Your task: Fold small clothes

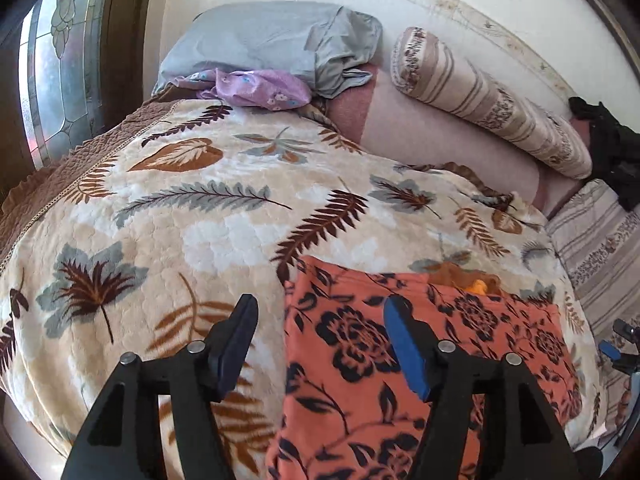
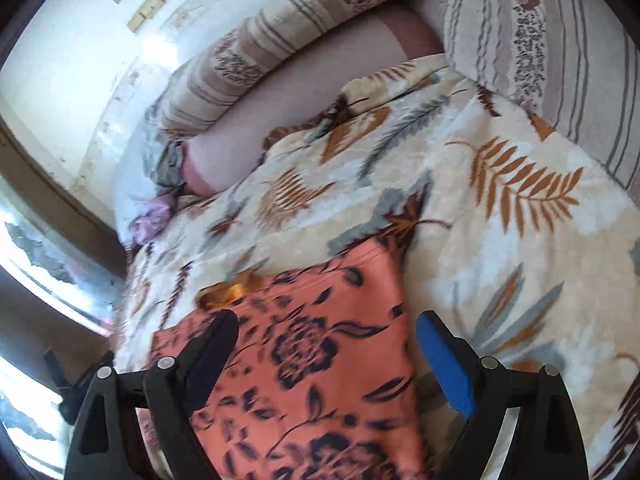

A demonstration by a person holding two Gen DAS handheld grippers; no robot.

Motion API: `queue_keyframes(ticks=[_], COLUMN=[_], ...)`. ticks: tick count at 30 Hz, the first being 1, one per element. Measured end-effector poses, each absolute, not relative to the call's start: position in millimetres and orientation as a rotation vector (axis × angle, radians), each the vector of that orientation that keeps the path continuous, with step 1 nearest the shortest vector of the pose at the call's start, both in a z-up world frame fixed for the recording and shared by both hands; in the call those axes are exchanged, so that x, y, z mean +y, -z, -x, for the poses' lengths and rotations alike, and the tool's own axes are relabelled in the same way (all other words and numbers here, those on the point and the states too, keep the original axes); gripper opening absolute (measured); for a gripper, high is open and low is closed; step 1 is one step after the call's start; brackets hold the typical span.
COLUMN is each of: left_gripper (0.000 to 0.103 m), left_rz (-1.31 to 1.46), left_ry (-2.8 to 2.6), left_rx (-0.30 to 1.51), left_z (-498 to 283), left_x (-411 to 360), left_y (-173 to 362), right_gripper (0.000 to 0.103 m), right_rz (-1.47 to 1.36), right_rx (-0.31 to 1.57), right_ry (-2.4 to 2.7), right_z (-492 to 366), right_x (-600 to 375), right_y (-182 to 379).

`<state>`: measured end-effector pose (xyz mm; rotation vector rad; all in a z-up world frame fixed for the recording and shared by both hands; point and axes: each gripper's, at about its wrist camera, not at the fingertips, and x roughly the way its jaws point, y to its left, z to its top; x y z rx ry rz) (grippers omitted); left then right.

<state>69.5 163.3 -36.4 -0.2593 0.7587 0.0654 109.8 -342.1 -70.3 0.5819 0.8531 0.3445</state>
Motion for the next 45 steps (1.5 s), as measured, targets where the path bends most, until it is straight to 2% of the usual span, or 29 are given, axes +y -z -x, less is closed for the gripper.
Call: queue_keyframes(ticks=[4,6,8,10,12,15,17,21,22,23,24,27,36,45], left_gripper=[0.076,0.077,0.077,0.078,0.078,0.078,0.084,0.088,0.092,0.097,0.097,0.101,0.102,0.102], left_rz=[0.183,0.099,0.009,0.074,0.211,0.231,0.215,0.243,0.252,0.249,0.244,0.219,0.211,0.209], left_ry=[0.011,-0.002,-0.065,-0.096,-0.104,-0.116,-0.131,-0.142,-0.154,-0.165,-0.177,-0.192,-0.208,-0.211], left_rx=[0.77,0.804,0.914,1.004,0.977,0.896,0.857,0.951,0.959,0.91,0.903,0.894,0.88,0.877], left_z=[-35.9,-30.0,-34.0,-33.4,-26.0,-19.9,-20.1,-35.0,-38.0,-36.3,-37.5,-37.6,-37.2,-36.1], left_x=[126.1,113.4,110.9,124.7,139.7,145.8,145.2,144.8,144.5,141.5,138.9,135.3,133.7,133.3], left_y=[47.8,67.9,101.2,124.0,113.4,92.8,88.9,125.4,134.3,132.2,131.6,133.8,132.8,132.7], right_gripper=[0.092,0.092,0.092,0.092,0.091,0.092,0.091,0.092,0.093,0.1,0.103,0.103,0.103,0.103], right_rz=[-0.593,-0.603,-0.624,-0.711,-0.807,-0.726,-0.69,-0.761,-0.777,-0.79,-0.79,-0.688,-0.247,-0.166], right_rx=[0.894,0.922,0.968,1.053,1.04,0.986,0.975,1.052,1.051,1.031,1.016,1.0,0.923,0.904], right_ry=[-0.492,-0.493,-0.468,-0.386,-0.373,-0.39,-0.41,-0.405,-0.405,-0.42,-0.432,-0.415,-0.39,-0.372], right_z=[-76.5,-71.4,-75.0,-82.1,-78.0,-69.9,-69.3,-79.2,-81.5,-82.4,-82.1,-78.3,-57.1,-52.1], right_x=[-296.7,-286.3,-286.4,-299.4,-312.5,-315.2,-315.2,-317.5,-317.5,-317.2,-315.0,-302.3,-257.7,-250.5], right_y=[83.1,101.8,128.4,162.5,169.9,146.0,141.2,167.1,170.8,171.6,170.7,166.7,163.8,166.9])
